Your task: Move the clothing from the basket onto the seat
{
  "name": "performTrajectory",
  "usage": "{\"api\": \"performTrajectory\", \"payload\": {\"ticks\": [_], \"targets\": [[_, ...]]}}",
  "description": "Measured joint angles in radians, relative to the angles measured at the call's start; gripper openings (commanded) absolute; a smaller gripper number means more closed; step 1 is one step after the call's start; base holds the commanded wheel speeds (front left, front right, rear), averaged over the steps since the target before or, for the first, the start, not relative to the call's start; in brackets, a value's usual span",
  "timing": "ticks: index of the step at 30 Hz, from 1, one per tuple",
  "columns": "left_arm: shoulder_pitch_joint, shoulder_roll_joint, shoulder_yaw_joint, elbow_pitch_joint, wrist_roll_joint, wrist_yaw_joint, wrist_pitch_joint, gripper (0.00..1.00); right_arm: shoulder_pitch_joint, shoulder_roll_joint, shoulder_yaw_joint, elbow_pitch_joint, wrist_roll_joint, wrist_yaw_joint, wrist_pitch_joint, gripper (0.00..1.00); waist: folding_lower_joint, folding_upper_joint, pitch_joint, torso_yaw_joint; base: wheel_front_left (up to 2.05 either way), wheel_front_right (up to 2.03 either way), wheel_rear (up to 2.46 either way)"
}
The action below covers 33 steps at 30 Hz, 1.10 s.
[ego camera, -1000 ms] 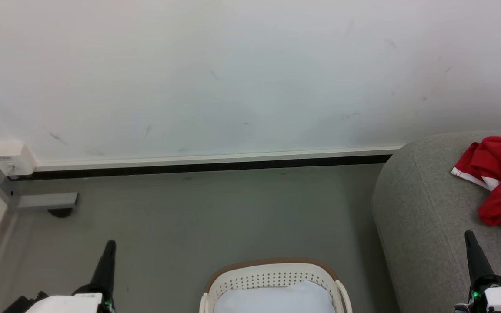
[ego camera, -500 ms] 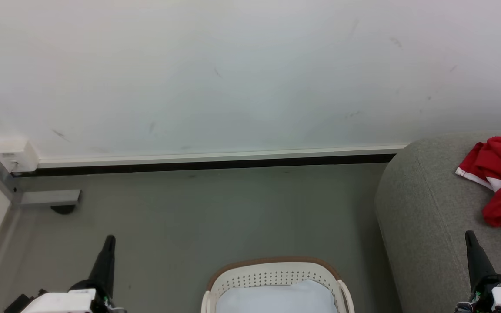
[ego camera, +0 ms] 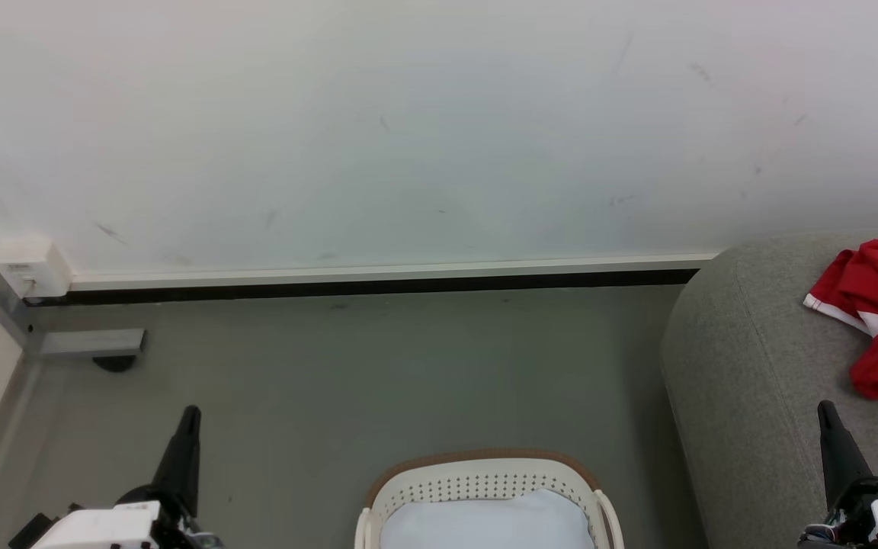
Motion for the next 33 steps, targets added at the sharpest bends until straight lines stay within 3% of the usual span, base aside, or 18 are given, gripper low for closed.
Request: {"api": "performTrajectory", "payload": {"ticks": [33], "targets": [[0.0,0.0,0.0,0.0,0.0,0.0,0.0,0.0,0.0,0.001,-0.003,0.0,0.0,0.0,0.004,0.0,0.0,0.0001,0.0,0.0,0.0,0.0,0.0]]}}
